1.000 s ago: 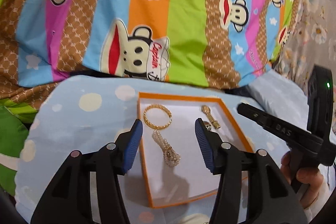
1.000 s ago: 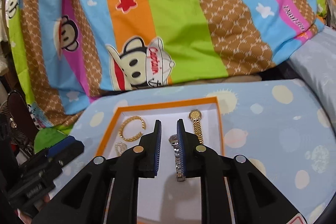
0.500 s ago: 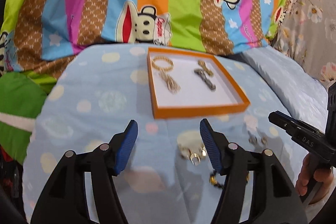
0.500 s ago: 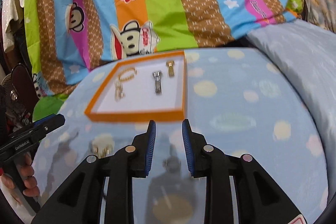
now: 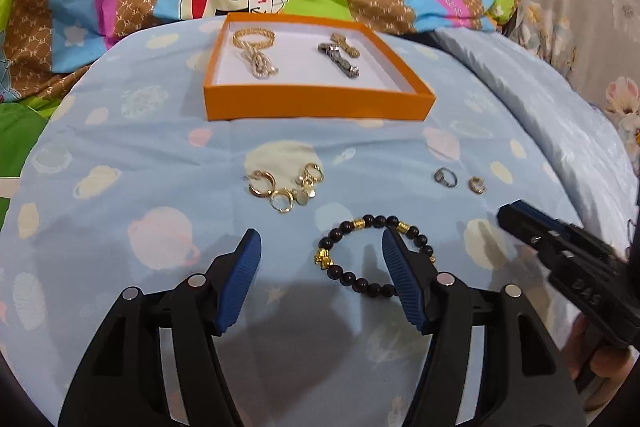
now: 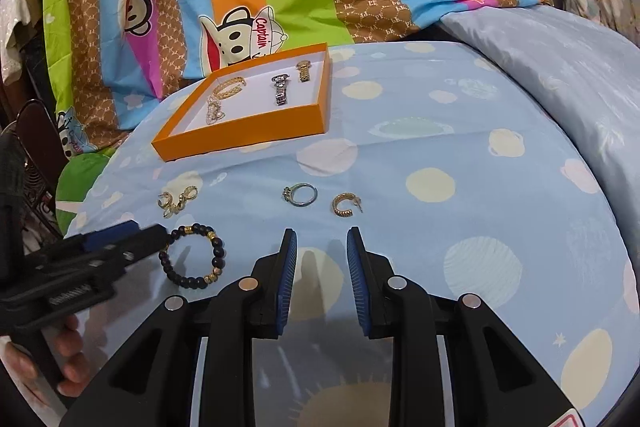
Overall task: Organize jewelry
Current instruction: 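Grasp the black bead bracelet with the left tool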
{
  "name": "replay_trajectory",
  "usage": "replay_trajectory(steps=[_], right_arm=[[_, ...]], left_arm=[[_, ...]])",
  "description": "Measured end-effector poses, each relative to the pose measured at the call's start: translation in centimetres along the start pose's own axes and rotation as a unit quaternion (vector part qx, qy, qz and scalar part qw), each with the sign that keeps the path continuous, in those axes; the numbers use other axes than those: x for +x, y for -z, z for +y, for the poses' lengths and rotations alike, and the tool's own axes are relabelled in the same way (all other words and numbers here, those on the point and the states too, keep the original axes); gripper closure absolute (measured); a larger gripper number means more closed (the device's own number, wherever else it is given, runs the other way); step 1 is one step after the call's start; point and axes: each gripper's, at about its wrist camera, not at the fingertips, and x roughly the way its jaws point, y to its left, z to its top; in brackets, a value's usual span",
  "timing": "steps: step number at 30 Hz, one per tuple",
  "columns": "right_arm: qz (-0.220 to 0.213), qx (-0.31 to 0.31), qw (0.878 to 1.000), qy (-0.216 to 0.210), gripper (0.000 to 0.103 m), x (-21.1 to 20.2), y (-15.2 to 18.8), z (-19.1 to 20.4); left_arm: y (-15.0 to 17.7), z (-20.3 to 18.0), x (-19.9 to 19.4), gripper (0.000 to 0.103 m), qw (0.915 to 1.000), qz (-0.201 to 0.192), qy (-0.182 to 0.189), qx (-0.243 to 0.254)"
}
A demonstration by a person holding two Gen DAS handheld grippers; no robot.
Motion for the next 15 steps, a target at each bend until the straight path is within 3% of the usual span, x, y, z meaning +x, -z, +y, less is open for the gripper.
replay_trajectory(steps=[6,9,11,15], right_arm=[[0.002,0.003,1.0,-0.002,0.078,0.1,0.1,-0.3],[0.005,0.001,1.0,-0.001,0.076,0.4,-0.1,-0.3],[0.005,0.0,1.0,-0.002,0.074,0.7,-0.2,-0.2],[0.007,-0.005,1.0,-0.005,0.074,1.1,-0.6,0.3]], left_arm=[[0.4,-1.0,0.8,0.053,0.9988,-0.001,-0.038,0.031],[0.5,-1.0,0.7,0.07,0.9986,-0.006,-0.041,0.034],[0.5,-0.8,0.7,0.091,0.9989,-0.006,-0.035,0.031],[0.5,-0.5,0.5,0.095,0.9993,-0.007,-0.025,0.026]])
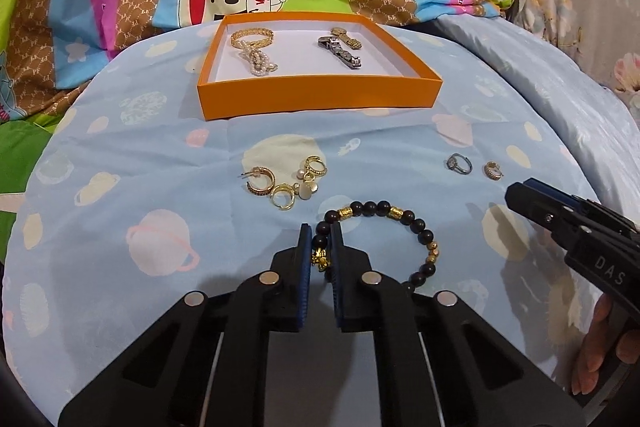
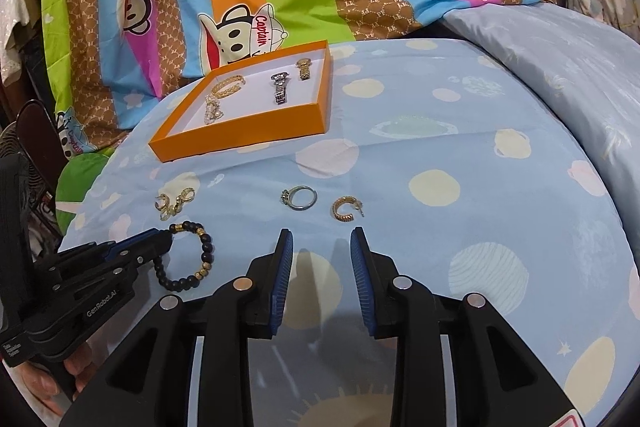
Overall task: Organize jewelry
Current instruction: 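Grasp the black bead bracelet with the left tool, then grasp the silver ring with the right tool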
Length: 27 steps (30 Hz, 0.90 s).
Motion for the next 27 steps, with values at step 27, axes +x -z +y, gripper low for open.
replay_trajectory(steps=[27], right_arm=[[0.035,-0.027,0.999,0.002,0.078,5.2,-2.9,2.4]], left_arm=[[1.3,3.7,-1.2,0.095,0.9994,-0.004,0.008,-0.033]])
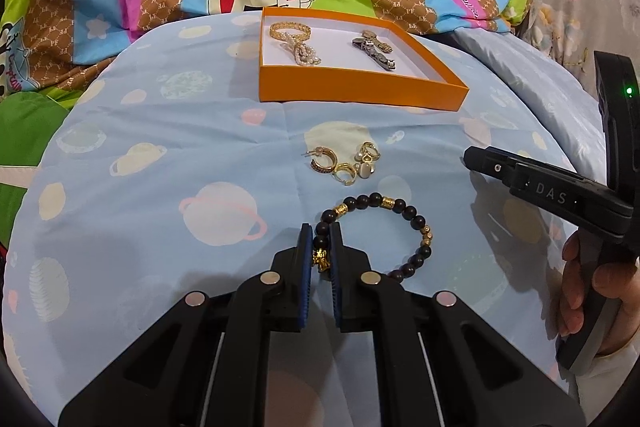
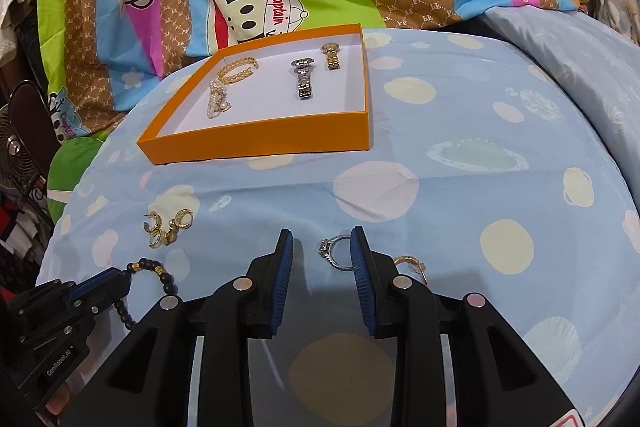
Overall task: Organize jewelry
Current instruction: 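Grasp the silver ring with the right tool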
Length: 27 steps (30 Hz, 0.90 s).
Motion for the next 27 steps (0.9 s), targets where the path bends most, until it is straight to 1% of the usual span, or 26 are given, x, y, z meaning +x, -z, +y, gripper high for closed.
replay_trajectory(steps=[1,3,4,7,13,19,22,27], right_arm=[[0.0,0.004,1.0,0.003,0.081,0.0,0.0,-0.2],[0.001,0.013,1.0,0.0,0.094,0.0,0.1,-0.5],[0.002,0.017,1.0,-0.005,0.095,0.0,0.1,-0.7],[-0.001,0.015,1.0,-0.002,0.096,-0.2,0.1,-0.5],[-0.02,0.011,1.0,-0.002,0.099,-1.1,0.2,-0.1],[-0.03,0.009,0.999,-0.01,0.099,-2.1,0.5,0.2],[-0.039,0.008,0.999,-0.016,0.099,-3.0,0.3,0.4],[-0.059,0.002,0.998,-0.027,0.099,-4.6,-0.8,0.8]], left_arm=[[0.0,0.0,0.0,0.095,1.0,0.0,0.001,-0.001],[0.0,0.0,0.0,0.095,1.0,0.0,0.002,-0.001],[0.0,0.0,0.0,0.095,1.0,0.0,0.002,-0.002],[0.0,0.0,0.0,0.095,1.0,0.0,0.001,-0.001],[0.0,0.0,0.0,0.095,1.0,-0.001,0.001,-0.001],[-0.1,0.0,-0.3,0.096,1.0,-0.004,0.002,-0.001],[-0.5,-0.2,-1.1,0.096,0.9998,-0.009,0.019,-0.006],[-2.4,-1.2,-3.3,0.096,0.9981,-0.028,0.055,-0.004]])
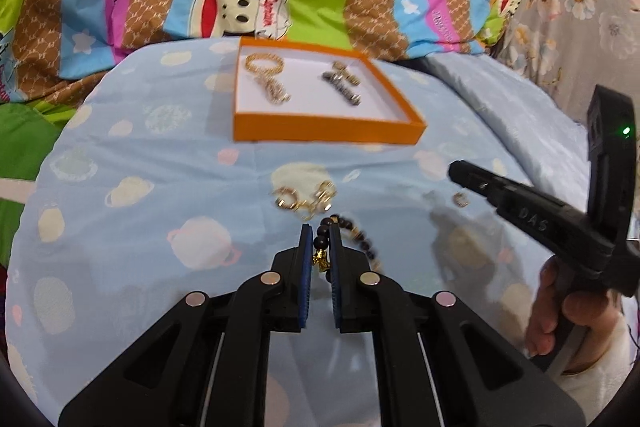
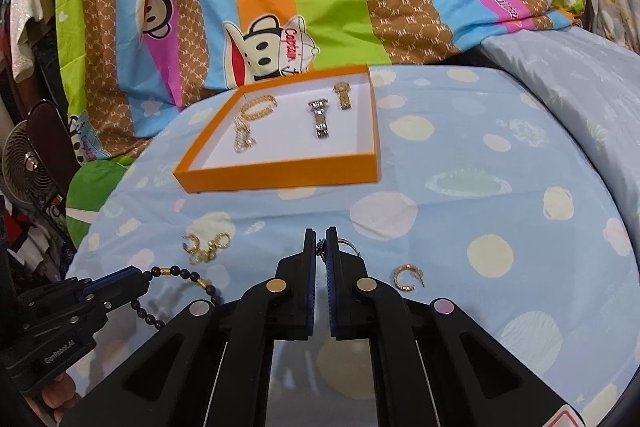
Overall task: Organize jewelry
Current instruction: 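Grasp the silver ring with the right tool, then carry the bead bracelet and silver ring into the box and open both tools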
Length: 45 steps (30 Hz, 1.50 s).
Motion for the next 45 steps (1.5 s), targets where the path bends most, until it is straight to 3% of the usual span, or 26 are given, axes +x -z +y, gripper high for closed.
replay_trajectory(steps=[4,12,14,19,24,31,35,38,45], right_arm=[[-0.011,-0.005,1.0,-0.012,0.099,-0.5,-1.7,0.4],[-0.029,-0.01,0.999,-0.013,0.099,0.4,-5.9,0.1],[-0.031,-0.005,0.999,-0.012,0.099,0.9,-6.7,-0.2],[-0.023,0.003,1.0,-0.016,0.099,3.1,-8.2,-1.0],[-0.008,0.0,1.0,-0.018,0.099,5.7,-8.7,-1.1],[0.024,-0.011,0.999,-0.029,0.099,9.4,-8.4,-0.2],[0.037,-0.022,0.998,-0.036,0.099,11.0,-8.3,1.0],[0.045,-0.031,0.998,-0.037,0.099,12.1,-8.3,1.8],[0.057,-0.038,0.997,-0.03,0.099,14.1,-8.6,2.3]], left_arm=[[-2.2,-1.6,-1.3,0.096,0.9994,-0.02,0.024,0.015],[-9.7,-5.1,-2.1,0.096,0.9927,-0.087,0.059,0.059],[-11.6,-5.4,-1.2,0.096,0.9916,-0.098,0.056,0.062],[-15.0,-4.4,3.9,0.096,0.9938,-0.08,0.055,0.054],[-16.3,-2.8,9.2,0.096,0.9962,-0.036,0.052,0.059],[-16.7,0.4,14.0,0.096,0.9985,-0.012,0.0,0.053],[-17.4,2.4,14.5,0.093,0.9983,-0.026,-0.033,0.04],[-17.8,3.4,14.3,0.079,0.9983,-0.032,-0.039,0.03],[-17.5,4.2,12.3,0.072,0.9968,-0.055,-0.052,0.024]])
